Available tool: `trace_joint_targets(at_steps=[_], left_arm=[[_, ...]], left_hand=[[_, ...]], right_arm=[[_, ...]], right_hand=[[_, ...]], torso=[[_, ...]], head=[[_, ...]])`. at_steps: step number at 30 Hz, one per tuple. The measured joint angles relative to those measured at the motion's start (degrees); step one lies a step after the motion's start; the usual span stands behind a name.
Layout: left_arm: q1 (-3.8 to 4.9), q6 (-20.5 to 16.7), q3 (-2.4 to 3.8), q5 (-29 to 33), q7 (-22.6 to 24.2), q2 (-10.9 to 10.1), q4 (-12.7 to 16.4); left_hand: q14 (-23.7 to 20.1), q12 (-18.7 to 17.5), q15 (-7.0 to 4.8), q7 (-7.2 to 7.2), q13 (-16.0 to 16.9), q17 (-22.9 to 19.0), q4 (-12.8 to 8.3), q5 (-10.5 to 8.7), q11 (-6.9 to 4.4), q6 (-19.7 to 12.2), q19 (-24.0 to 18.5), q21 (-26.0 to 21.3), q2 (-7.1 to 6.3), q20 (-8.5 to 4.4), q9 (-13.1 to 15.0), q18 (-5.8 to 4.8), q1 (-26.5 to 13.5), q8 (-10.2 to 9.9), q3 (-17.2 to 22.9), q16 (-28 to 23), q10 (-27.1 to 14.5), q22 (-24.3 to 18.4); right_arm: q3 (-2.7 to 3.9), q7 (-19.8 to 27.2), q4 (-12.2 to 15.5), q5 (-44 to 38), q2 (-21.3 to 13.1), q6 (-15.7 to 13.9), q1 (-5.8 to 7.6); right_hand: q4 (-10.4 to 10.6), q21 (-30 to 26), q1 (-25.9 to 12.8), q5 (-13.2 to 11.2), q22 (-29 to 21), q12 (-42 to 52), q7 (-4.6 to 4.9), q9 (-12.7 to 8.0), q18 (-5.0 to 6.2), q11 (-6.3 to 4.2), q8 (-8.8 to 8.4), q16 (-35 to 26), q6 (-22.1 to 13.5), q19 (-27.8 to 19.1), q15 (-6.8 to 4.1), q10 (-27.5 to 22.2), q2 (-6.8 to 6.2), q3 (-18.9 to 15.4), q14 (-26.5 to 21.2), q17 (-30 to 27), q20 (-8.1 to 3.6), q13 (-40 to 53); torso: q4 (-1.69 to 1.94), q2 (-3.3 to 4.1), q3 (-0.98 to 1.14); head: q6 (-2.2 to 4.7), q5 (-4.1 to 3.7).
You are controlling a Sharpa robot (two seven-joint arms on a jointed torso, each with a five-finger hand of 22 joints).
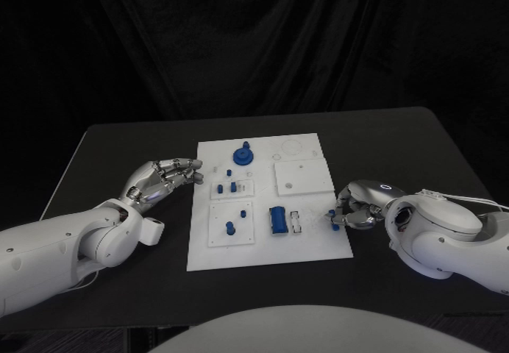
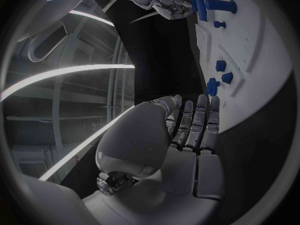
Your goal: Assemble the parts on the task board
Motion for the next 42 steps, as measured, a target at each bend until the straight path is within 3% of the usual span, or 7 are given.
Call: trace_joint_targets(at_steps=[6,18,21,27,30,34,42], left_arm=[[0.00,0.1,0.00,0.0,0.0,0.0,0.0],[-0.07,0.2,0.00,0.0,0.0,0.2,-0.1],[-0.12,0.2,0.00,0.0,0.0,0.2,-0.2],[-0.15,0.4,0.00,0.0,0.0,0.3,-0.2],[-0.18,0.4,0.00,0.0,0.0,0.3,-0.2],[-0.21,0.5,0.00,0.0,0.0,0.3,-0.2],[-0.24,0.6,0.00,0.0,0.0,0.3,-0.2]], left_hand=[[0.0,0.0,0.00,0.00,0.0,0.0,0.0,0.00,0.00,0.0,0.0,0.0,0.00,0.00,0.0,-0.01,0.0,0.0,0.0,0.0,0.0,0.0],[0.0,0.0,0.00,0.00,-0.1,-0.1,0.0,0.00,0.00,0.0,0.0,0.0,0.00,0.00,-0.1,0.00,0.0,0.0,0.0,0.0,0.0,0.0],[0.0,0.0,0.00,0.00,-0.1,-0.1,0.0,0.00,0.00,0.0,0.0,0.0,0.00,0.00,-0.1,0.00,0.0,0.0,0.0,0.0,0.0,0.1],[0.0,0.0,0.00,0.00,-0.1,-0.1,0.0,0.00,0.00,0.0,0.0,0.0,0.00,0.00,-0.1,0.00,0.0,0.0,0.0,0.0,0.0,0.1],[0.0,0.0,0.00,0.00,-0.1,-0.1,0.0,0.00,0.00,0.0,0.0,0.0,0.00,0.00,-0.1,0.00,0.0,0.0,0.0,0.0,0.0,0.1],[0.0,0.0,0.00,0.00,-0.1,-0.1,0.0,0.00,0.00,0.0,0.0,0.0,0.00,0.00,-0.1,0.00,0.0,0.0,0.0,0.0,0.0,0.1],[0.0,0.0,0.00,0.00,-0.1,-0.1,0.2,0.00,0.00,0.0,0.0,0.2,-0.01,0.00,0.0,0.00,0.0,0.0,0.2,0.0,0.0,0.1]], right_arm=[[0.00,-0.4,-0.7,0.0,0.7,0.9,-0.67],[0.48,-0.6,-1.8,-0.4,2.0,1.4,-1.05],[0.50,-0.6,-2.1,-0.6,2.4,1.5,-1.19],[0.59,-0.8,-2.6,-0.8,3.3,1.9,-1.24],[0.69,-0.8,-2.7,-0.9,3.7,2.2,-1.24],[0.80,-0.8,-2.9,-1.4,4.2,2.5,-1.24],[0.89,-0.8,-3.3,-4.6,5.1,3.5,-1.31]], right_hand=[[0.0,0.0,1.2,1.3,0.0,0.0,0.30,-1.5,0.00,0.07,-1.12,0.0,0.7,0.1,0.01,0.1,0.04,0.0,0.0,0.0,0.27,0.0],[-1.1,-0.6,3.4,2.9,0.0,0.0,0.38,-1.0,0.00,0.28,-2.34,-0.3,1.4,0.1,0.20,-0.1,0.36,1.1,-0.2,0.0,0.27,0.0],[-1.9,-0.6,4.6,3.6,0.0,0.0,0.38,6.2,0.00,0.28,-3.18,-0.3,1.5,0.1,0.20,-0.1,0.27,1.5,-0.2,0.0,0.27,0.0],[-5.2,-0.6,8.3,4.4,0.0,0.0,0.18,10.2,0.00,0.28,-3.18,-0.3,2.1,0.1,0.20,-0.1,0.16,3.3,-0.2,0.0,0.27,0.0],[-7.5,-0.6,11.4,-2.3,0.0,0.0,-0.16,10.6,0.00,0.29,-3.18,-0.5,2.9,0.1,0.22,-0.1,0.09,6.0,-0.2,0.0,0.27,0.0],[-7.3,-0.6,12.4,-4.1,0.0,0.0,-0.15,10.5,0.00,0.29,-2.88,-0.5,3.8,0.1,0.31,-0.1,-0.42,6.1,-0.1,0.0,0.27,0.0],[-6.6,-0.6,11.8,-8.2,0.0,0.0,-0.35,6.8,0.00,0.15,-1.77,-0.5,4.0,0.1,0.31,0.0,-1.36,6.9,-0.1,0.0,0.27,0.0]], torso=[[-0.01,0.02,0.00],[-0.02,-0.01,0.03],[-0.03,-0.01,0.03],[-0.05,-0.01,0.04],[-0.05,-0.01,0.05],[-0.05,-0.02,0.06],[-0.05,-0.02,0.07]], head=[[0.00,0.08],[0.00,0.01],[0.00,0.08],[0.00,0.08],[0.00,0.06],[0.00,0.12],[0.00,0.35]])
